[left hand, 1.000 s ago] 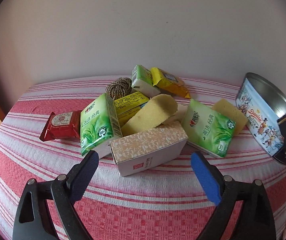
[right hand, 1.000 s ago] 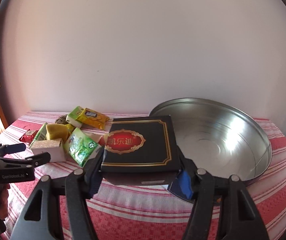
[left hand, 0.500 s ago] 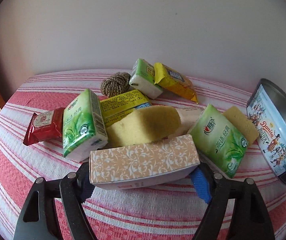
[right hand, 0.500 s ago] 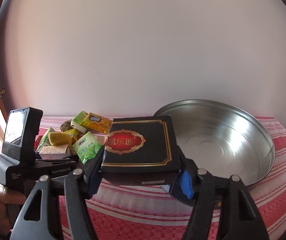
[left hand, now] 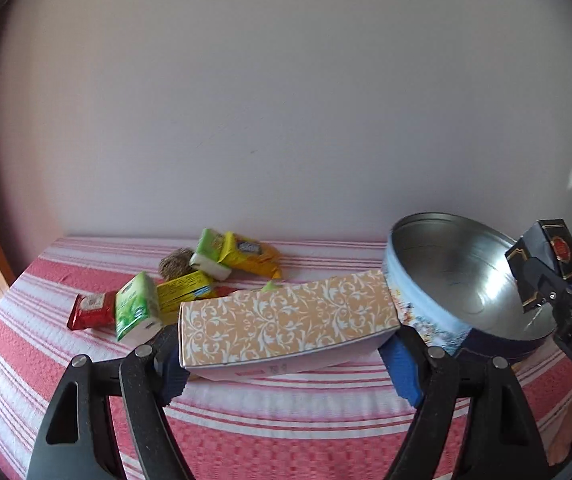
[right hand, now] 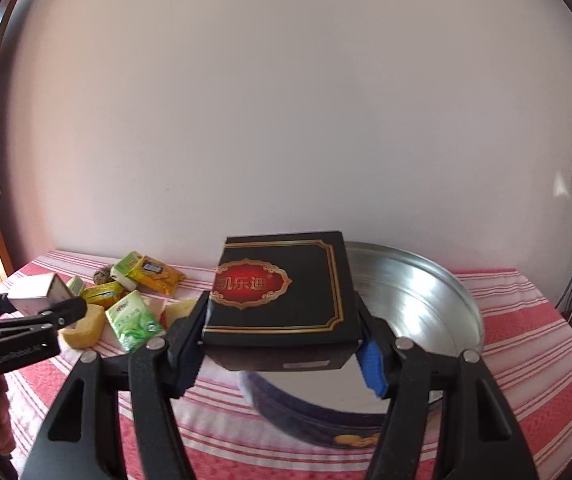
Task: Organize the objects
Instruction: 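Carry both boxes over the metal tin and open both tools to drop them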
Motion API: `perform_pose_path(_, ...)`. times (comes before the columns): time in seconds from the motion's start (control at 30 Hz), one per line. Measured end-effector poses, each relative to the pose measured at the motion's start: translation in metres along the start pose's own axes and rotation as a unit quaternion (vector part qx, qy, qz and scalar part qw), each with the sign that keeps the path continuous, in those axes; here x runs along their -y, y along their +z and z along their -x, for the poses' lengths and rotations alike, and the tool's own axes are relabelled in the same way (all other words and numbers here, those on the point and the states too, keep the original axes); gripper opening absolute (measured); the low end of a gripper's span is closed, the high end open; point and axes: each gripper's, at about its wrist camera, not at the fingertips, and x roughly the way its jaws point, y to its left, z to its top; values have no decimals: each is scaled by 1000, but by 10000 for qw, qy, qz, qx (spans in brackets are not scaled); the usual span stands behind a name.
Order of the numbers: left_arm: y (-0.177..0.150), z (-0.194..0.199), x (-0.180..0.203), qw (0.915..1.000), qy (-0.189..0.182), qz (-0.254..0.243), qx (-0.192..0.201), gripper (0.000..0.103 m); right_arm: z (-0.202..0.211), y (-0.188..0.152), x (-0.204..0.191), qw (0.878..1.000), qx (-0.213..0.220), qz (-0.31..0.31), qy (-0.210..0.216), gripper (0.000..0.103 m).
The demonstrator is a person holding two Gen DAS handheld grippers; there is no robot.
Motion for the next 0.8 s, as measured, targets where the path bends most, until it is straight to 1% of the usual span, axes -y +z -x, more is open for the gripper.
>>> perform_pose_path(0.07, 3, 0, 24, 9998, -164, -69, 9, 81, -1, 1, 21, 9998, 44, -51, -161, 65)
perform_pose_path(0.13, 8, -8, 47, 9995, -309, -99, -59, 81, -4, 3, 39, 9993, 57, -59, -365, 65)
perform_pose_path(0.23, 13, -26, 82, 9987, -411, -196, -220, 81, -14, 3, 65, 9986, 24, -104, -526, 65)
perform_pose_path(0.33, 16, -49, 115, 9976, -453, -356, -372, 81, -27, 4, 80, 9976, -91, -46, -679, 65)
perform_pose_path(0.4, 16, -67, 132, 9965, -440, -399, -584, 82, -36, 4, 87, 9971, -210, -50, -724, 65)
perform_pose_path(0.47, 12, -81, 143, 9950, -518, -394, -763, 81, -42, 4, 92, 9966, -339, -7, -746, 65)
perform_pose_path(0.53, 8, -88, 150, 9945, -409, -509, -821, 81, -49, 3, 96, 9963, -517, -47, -685, 65)
perform_pose_path(0.6, 4, -94, 152, 9930, -418, -587, -933, 81, -55, 2, 104, 9954, -696, -238, -608, 64)
perform_pose_path(0.67, 3, -96, 155, 9928, -376, -668, -922, 81, -57, 2, 110, 9947, -783, -403, -530, 64)
perform_pose_path(0.8, 2, -97, 157, 9924, -319, -778, -902, 81, -60, -2, 105, 9943, -829, -378, -561, 64)
